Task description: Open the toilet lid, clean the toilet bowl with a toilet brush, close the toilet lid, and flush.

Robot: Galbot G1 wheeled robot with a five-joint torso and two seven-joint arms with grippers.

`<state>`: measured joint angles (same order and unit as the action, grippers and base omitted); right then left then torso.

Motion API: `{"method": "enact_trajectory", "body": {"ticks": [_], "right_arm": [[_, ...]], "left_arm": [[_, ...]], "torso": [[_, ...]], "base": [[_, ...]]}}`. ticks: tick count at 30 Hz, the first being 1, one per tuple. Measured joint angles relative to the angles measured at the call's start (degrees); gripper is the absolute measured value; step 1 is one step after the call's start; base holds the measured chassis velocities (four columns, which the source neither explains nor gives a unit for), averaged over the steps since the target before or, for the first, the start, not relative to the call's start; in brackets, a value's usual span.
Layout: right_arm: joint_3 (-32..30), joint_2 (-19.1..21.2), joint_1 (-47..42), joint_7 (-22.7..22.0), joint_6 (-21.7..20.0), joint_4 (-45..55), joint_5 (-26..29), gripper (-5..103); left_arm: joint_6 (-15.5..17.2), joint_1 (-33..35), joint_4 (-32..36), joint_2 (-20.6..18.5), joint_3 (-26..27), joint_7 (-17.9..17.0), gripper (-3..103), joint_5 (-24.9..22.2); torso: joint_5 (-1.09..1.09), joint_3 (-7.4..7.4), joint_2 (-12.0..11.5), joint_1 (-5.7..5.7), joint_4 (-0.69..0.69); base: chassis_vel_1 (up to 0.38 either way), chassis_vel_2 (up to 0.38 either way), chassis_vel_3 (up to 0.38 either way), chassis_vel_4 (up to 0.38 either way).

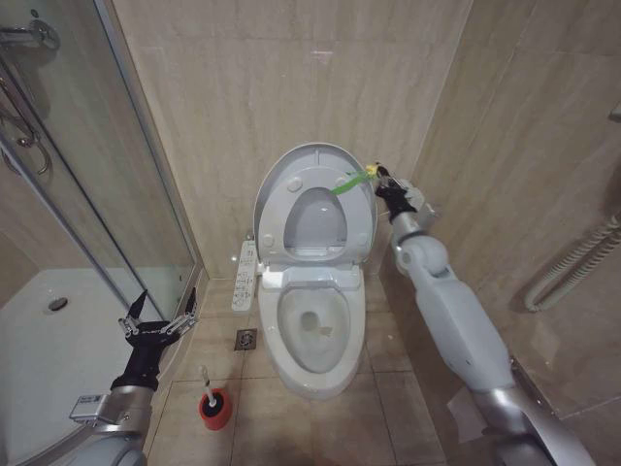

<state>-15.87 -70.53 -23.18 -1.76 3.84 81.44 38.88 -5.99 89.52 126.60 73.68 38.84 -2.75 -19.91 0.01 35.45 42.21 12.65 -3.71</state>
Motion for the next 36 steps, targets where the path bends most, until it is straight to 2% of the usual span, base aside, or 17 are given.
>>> {"method": "enact_trajectory", "body": {"ticks": [2,3,4,10,17,23,28,36], "right_arm": [[0.8,-0.7,1.9,0.4,0.7,-2.1,-0.3,0],[1.6,-1.4,3.7,0.9,1.3,-4.3,-0.9,0],[2.1,-1.7,5.2,1.4,1.9,-6.0,-1.5,0],[5.9,-1.5,11.4,3.2,3.6,-12.0,-2.5,0],[6.7,-1.7,12.5,3.0,3.6,-13.4,-3.2,0],[7.1,-2.0,12.9,2.2,4.1,-14.8,-3.3,0],[6.2,-0.3,11.9,1.9,3.1,-11.6,-3.0,0],[5.4,1.3,12.2,3.0,2.1,-13.0,-5.3,0]], "left_arm": [[0.0,0.0,0.0,0.0,0.0,0.0,100,0.0],[0.0,0.0,0.0,0.0,0.0,0.0,100,0.0],[0.0,0.0,0.0,0.0,0.0,0.0,100,0.0],[0.0,0.0,0.0,0.0,0.0,0.0,100,0.0],[0.0,0.0,0.0,0.0,0.0,0.0,100,0.0],[0.0,0.0,0.0,0.0,0.0,0.0,100,0.0],[0.0,0.0,0.0,0.0,0.0,0.0,100,0.0],[0.0,0.0,0.0,0.0,0.0,0.0,100,0.0]], "torso": [[0.00,0.00,0.0,0.00,0.00],[-0.01,0.00,0.0,0.00,0.05],[-0.02,0.00,0.0,0.00,0.03],[0.00,0.00,0.0,0.00,0.07],[0.00,-0.01,0.0,-0.01,0.04],[-0.01,0.00,0.0,-0.01,0.06],[-0.01,-0.01,0.0,-0.01,0.04],[-0.01,-0.01,0.0,-0.01,0.05]], "base": [[0.000,0.000,0.000,0.000],[0.000,0.000,0.000,0.000],[0.000,0.000,0.000,0.000],[0.000,0.000,0.000,0.000],[0.000,0.000,0.000,0.000],[0.000,0.000,0.000,0.000],[0.000,0.000,0.000,0.000],[0.000,0.000,0.000,0.000]]}}
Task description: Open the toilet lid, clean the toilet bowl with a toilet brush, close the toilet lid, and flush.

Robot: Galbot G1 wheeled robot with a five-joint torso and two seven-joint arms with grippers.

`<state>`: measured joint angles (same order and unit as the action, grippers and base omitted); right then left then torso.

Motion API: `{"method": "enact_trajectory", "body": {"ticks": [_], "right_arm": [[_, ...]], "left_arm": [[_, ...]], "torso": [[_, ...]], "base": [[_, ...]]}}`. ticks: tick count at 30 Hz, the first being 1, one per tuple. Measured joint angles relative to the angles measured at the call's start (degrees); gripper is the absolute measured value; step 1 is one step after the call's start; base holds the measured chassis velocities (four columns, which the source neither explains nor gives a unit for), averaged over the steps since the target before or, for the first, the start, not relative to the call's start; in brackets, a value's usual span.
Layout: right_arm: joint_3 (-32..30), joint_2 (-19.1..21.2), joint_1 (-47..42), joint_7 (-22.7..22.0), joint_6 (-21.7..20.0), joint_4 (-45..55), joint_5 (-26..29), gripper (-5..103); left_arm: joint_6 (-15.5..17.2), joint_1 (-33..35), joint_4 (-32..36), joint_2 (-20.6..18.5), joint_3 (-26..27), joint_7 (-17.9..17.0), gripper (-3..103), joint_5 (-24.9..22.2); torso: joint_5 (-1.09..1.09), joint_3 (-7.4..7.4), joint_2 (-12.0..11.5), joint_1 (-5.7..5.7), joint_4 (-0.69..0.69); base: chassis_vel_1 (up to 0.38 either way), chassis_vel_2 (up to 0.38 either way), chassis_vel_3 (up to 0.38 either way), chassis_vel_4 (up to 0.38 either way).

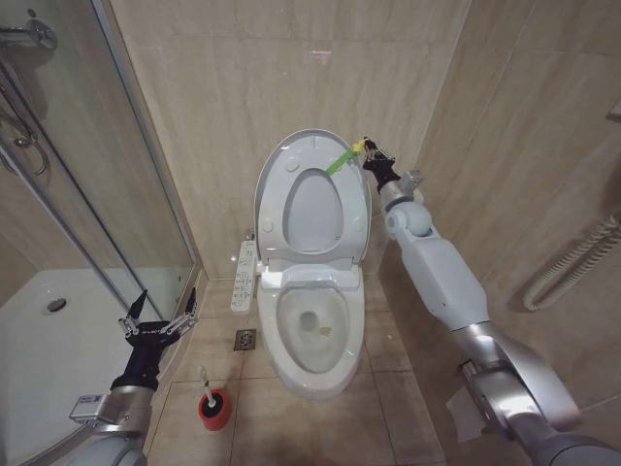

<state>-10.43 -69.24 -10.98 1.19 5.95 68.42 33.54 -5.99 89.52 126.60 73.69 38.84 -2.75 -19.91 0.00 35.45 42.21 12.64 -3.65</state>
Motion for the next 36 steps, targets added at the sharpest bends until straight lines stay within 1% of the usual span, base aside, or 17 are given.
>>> {"method": "enact_trajectory", "body": {"ticks": [5,15,22,23,31,32,36], "right_arm": [[0.2,0.0,0.0,0.4,0.7,-1.9,-0.8,0],[0.4,-0.5,-1.6,-0.4,1.2,-1.7,-2.8,0],[-0.3,1.5,-3.6,-1.5,0.4,3.4,-3.2,0],[-0.7,2.0,-4.3,-1.4,0.4,4.5,-4.0,9],[-1.9,4.0,-8.7,-2.0,0.2,9.4,-3.9,9],[-2.1,4.1,-9.3,-2.0,0.1,10.0,-3.6,36],[-2.4,4.6,-11.4,-2.0,-0.5,12.0,-2.3,36]], "left_arm": [[0.0,0.0,0.0,0.0,0.0,0.0,100,0.0],[0.0,0.0,0.0,0.0,0.0,0.0,100,0.0],[0.0,0.0,0.0,0.0,0.0,0.0,100,0.0],[0.0,0.0,0.0,0.0,0.0,0.0,100,0.0],[0.0,0.0,0.0,0.0,0.0,0.0,100,0.0],[0.0,0.0,0.0,0.0,0.0,0.0,100,0.0],[0.0,0.0,0.0,0.0,0.0,0.0,100,0.0]], "torso": [[0.00,0.00,0.0,0.00,-0.01],[0.00,0.00,0.0,0.00,-0.01],[0.00,0.00,0.0,0.00,-0.01],[0.00,0.00,0.0,0.00,-0.01],[-0.01,0.00,0.0,0.00,-0.02],[0.00,0.00,0.0,0.00,-0.01],[0.00,0.00,0.0,0.00,-0.01]], "base": [[0.000,0.000,0.000,0.000],[0.000,0.000,0.000,0.000],[0.000,0.000,0.000,0.000],[0.000,0.000,0.000,0.000],[0.000,0.000,0.000,0.000],[0.000,0.000,0.000,0.000],[0.000,0.000,0.000,0.000]]}}
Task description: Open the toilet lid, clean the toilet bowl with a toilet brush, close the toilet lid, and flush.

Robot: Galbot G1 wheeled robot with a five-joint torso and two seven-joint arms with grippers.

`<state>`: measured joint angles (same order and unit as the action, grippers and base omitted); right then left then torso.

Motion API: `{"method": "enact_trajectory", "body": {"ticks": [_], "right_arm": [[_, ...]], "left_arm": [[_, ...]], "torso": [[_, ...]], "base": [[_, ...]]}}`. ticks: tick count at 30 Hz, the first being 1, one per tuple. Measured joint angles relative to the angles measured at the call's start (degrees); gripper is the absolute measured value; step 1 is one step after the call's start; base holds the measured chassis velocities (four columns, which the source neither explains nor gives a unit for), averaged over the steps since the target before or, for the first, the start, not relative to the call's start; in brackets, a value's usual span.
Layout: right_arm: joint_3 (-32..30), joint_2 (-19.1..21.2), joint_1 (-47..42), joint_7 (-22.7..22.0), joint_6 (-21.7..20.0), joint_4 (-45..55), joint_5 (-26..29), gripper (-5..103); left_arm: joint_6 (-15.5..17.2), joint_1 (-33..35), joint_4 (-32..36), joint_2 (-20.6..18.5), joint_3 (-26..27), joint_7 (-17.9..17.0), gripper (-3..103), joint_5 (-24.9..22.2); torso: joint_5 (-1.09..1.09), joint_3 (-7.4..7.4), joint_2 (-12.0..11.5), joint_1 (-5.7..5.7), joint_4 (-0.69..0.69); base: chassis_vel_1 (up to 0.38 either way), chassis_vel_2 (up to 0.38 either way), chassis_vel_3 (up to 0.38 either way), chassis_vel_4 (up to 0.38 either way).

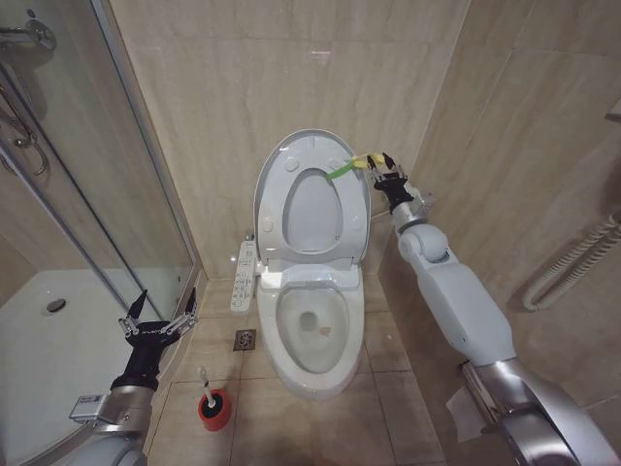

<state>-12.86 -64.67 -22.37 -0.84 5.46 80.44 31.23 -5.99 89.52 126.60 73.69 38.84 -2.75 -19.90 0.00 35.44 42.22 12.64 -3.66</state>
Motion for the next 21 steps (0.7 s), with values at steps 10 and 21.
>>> {"method": "enact_trajectory", "body": {"ticks": [10,21], "right_arm": [[-0.6,2.0,-6.4,0.8,0.1,6.5,1.9,63],[-3.4,5.0,-17.1,2.3,0.9,17.7,3.8,100]], "left_arm": [[0.0,0.0,0.0,0.0,0.0,0.0,100,0.0],[0.0,0.0,0.0,0.0,0.0,0.0,100,0.0]], "torso": [[0.00,0.00,0.0,0.00,0.00],[0.00,0.00,0.0,0.00,0.01]], "base": [[0.000,0.000,0.000,0.000],[0.000,0.000,0.000,0.000]]}}
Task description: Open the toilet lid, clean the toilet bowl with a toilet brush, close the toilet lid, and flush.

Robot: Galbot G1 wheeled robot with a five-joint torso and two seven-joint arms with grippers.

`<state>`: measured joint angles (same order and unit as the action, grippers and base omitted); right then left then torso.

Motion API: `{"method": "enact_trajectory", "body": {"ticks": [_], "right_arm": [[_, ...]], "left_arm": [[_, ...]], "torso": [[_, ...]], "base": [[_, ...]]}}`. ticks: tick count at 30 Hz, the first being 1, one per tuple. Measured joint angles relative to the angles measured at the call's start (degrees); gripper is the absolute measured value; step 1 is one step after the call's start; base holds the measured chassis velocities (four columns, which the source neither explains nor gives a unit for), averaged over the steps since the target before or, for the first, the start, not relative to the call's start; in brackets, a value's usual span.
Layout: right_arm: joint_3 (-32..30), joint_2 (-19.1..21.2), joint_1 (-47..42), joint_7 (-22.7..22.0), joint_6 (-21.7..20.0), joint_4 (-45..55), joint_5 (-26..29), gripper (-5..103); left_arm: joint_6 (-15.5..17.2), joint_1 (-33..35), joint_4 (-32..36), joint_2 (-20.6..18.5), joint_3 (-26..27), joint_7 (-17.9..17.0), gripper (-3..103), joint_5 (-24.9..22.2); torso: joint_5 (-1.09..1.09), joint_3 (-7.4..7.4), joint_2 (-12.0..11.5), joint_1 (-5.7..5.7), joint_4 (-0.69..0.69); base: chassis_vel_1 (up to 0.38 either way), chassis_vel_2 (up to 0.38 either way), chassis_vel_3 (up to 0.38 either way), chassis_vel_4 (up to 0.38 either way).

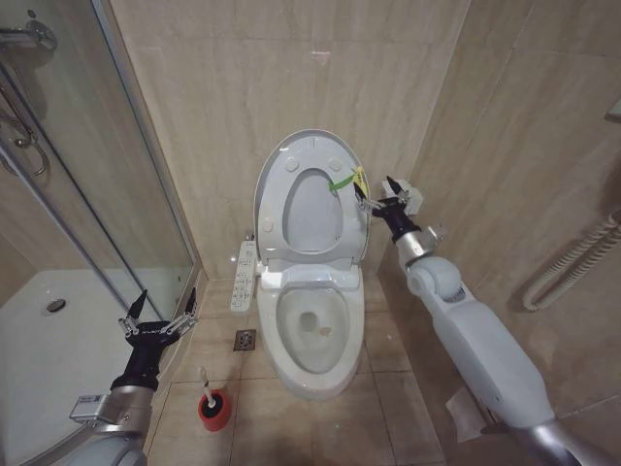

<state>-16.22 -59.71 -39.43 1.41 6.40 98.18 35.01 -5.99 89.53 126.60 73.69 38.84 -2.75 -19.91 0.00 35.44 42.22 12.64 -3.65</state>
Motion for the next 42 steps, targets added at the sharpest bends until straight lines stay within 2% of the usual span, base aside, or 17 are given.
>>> {"method": "enact_trajectory", "body": {"ticks": [4,5,9,14,18,23,26,32,36,42], "right_arm": [[-2.7,1.2,-10.2,-3.8,-0.8,7.4,0.5,100],[-2.7,1.2,-10.2,-3.8,-0.8,7.4,0.5,100],[-3.9,0.8,-18.7,-10.8,-5.7,16.2,1.7,100],[-5.4,-0.6,-23.9,-14.8,-9.1,21.5,1.7,100],[-6.7,-0.8,-28.1,-15.6,-9.9,22.9,1.7,100],[-10.1,-2.0,-35.4,-14.4,-9.3,23.9,0.5,100],[-14.2,-2.7,-41.7,-12.1,-7.2,24.1,-4.2,100],[-18.2,-4.1,-46.6,-10.3,-7.2,26.0,-6.2,100],[-21.7,-9.2,-53.5,-7.8,-9.9,32.8,-8.2,100],[-21.8,-13.2,-60.2,-3.5,-8.7,37.0,-11.7,100]], "left_arm": [[0.0,0.0,0.0,0.0,0.0,0.0,100,0.0],[0.0,0.0,0.0,0.0,0.0,0.0,100,0.0],[0.0,0.0,0.0,0.0,0.0,0.0,100,0.0],[0.0,0.0,0.0,0.0,0.0,0.0,100,0.0],[0.0,0.0,0.0,0.0,0.0,0.0,100,0.0],[0.0,0.0,0.0,0.0,0.0,0.0,100,0.0],[0.0,0.0,0.0,0.0,0.0,0.0,100,0.0],[0.0,0.0,0.0,0.0,0.0,0.0,100,0.0],[0.0,0.0,0.0,0.0,0.0,0.0,100,0.0],[0.0,0.0,0.0,0.0,0.0,0.0,100,0.0]], "torso": [[0.00,0.00,0.0,0.00,-0.03],[0.00,0.00,0.0,0.00,-0.03],[0.00,0.00,0.0,0.00,-0.02],[0.01,0.00,0.0,0.00,0.01],[0.01,0.00,0.0,0.00,0.01],[0.00,0.00,0.0,0.00,-0.03],[0.00,0.00,0.0,0.00,-0.01],[0.01,0.00,0.0,0.00,-0.02],[0.00,0.00,0.0,0.00,0.00],[0.02,0.00,0.0,0.00,-0.02]], "base": [[0.000,0.000,0.000,0.000],[0.000,0.000,0.000,0.000],[0.000,0.000,0.000,0.000],[0.000,0.000,0.000,0.000],[0.000,0.000,0.000,0.000],[0.000,0.000,0.000,0.000],[0.000,0.000,0.000,0.000],[0.000,0.000,0.000,0.000],[0.000,0.000,0.000,0.000],[0.000,0.000,0.000,0.000]]}}
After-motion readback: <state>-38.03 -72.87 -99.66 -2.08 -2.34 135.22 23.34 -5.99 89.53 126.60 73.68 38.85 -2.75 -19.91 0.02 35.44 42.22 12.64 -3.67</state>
